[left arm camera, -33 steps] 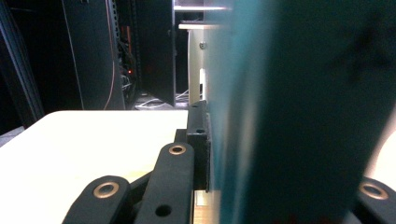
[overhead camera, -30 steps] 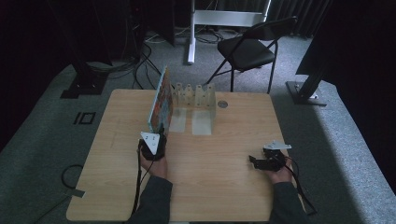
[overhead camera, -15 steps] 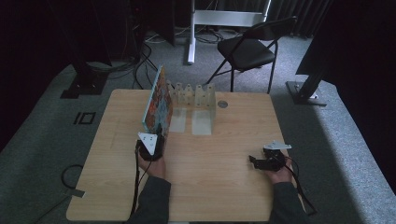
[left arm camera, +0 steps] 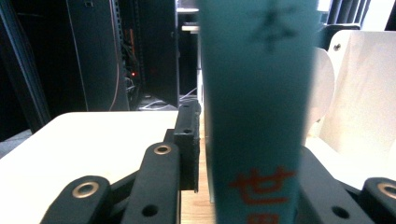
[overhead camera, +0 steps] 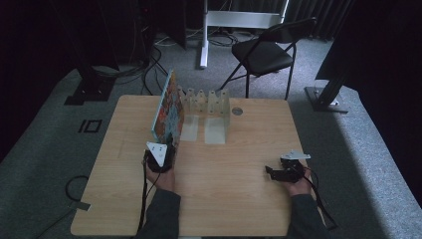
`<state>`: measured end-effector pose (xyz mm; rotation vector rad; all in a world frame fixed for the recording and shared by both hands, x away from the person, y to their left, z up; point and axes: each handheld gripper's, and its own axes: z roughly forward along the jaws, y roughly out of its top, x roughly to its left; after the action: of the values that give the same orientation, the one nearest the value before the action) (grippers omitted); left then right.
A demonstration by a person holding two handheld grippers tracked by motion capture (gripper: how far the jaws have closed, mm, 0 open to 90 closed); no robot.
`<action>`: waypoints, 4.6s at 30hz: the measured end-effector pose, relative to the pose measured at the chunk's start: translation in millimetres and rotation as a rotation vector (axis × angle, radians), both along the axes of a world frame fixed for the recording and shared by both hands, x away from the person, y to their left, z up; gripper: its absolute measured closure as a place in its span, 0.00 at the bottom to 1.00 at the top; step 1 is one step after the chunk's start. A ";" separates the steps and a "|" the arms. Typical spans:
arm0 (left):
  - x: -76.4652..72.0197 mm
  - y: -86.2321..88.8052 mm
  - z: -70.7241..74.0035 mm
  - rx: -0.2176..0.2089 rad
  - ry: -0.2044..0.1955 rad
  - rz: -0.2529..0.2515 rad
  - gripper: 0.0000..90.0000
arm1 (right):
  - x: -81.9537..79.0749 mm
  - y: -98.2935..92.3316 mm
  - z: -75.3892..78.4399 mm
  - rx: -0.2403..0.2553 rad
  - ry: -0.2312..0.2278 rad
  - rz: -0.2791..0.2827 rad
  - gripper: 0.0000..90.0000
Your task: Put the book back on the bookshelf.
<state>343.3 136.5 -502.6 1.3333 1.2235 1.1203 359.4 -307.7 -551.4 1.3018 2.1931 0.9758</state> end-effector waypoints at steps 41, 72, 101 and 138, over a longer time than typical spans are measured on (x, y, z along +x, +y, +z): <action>-11.4 9.9 4.3 0.005 0.063 -0.156 0.48 | 0.0 0.0 0.0 0.001 0.000 0.000 0.23; -37.7 17.2 7.7 0.022 0.086 -0.231 0.43 | 0.0 0.0 0.0 0.001 0.000 0.000 0.23; -66.2 31.1 13.9 0.026 0.084 -0.266 0.50 | 0.0 0.0 0.0 0.000 0.001 0.000 0.23; -89.1 7.6 -15.3 0.126 0.206 -0.416 0.55 | 0.0 0.0 0.0 0.000 0.000 0.000 0.23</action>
<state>254.2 144.1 -517.9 1.7392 0.9659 0.7864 359.4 -307.7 -551.4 1.3025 2.1932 0.9758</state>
